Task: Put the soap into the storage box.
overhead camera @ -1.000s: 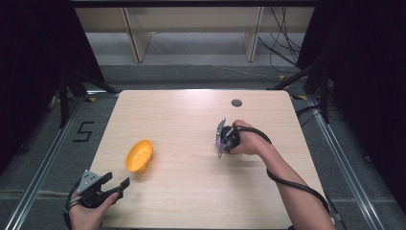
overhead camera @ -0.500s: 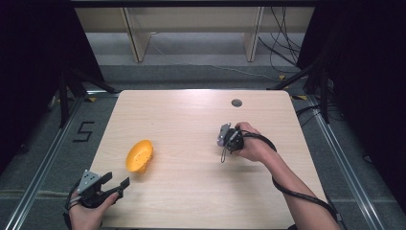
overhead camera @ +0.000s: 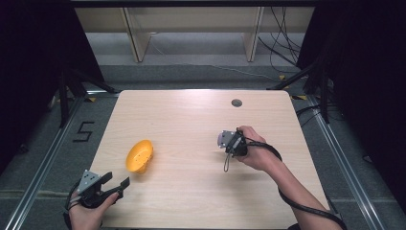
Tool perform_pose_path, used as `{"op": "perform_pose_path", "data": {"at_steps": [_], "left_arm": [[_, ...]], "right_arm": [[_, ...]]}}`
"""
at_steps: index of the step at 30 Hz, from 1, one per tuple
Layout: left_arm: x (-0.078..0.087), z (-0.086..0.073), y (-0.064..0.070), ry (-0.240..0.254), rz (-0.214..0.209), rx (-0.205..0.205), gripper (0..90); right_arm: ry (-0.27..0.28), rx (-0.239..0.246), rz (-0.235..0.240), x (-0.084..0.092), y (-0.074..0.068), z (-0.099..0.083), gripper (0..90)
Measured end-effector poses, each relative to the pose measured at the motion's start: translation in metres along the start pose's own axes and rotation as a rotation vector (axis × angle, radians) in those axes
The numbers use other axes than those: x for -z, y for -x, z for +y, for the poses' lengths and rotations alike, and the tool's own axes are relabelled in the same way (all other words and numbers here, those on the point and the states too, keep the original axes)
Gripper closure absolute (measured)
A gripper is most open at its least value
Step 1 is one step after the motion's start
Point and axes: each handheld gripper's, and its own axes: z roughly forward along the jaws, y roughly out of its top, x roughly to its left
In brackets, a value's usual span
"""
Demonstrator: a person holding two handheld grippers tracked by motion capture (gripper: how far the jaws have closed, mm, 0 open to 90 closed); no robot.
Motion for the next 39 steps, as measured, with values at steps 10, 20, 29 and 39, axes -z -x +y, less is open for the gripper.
{"op": "perform_pose_path", "data": {"at_steps": [10,20,29,39], "left_arm": [[0.000,0.000,0.001,0.000,0.003,0.005,24.9],[0.001,0.000,0.001,0.001,0.004,-0.001,24.9],[0.001,0.000,0.001,0.002,0.002,0.001,25.1],[0.001,0.000,0.002,-0.001,0.006,-0.002,25.2]], "right_arm": [[0.014,0.018,-0.051,0.018,-0.017,-0.006,50.3],[0.066,0.083,-0.097,0.032,-0.029,-0.012,50.2],[0.078,0.013,-0.127,0.044,-0.041,-0.015,50.2],[0.087,0.034,-0.139,0.052,-0.050,-0.015,50.2]]}}
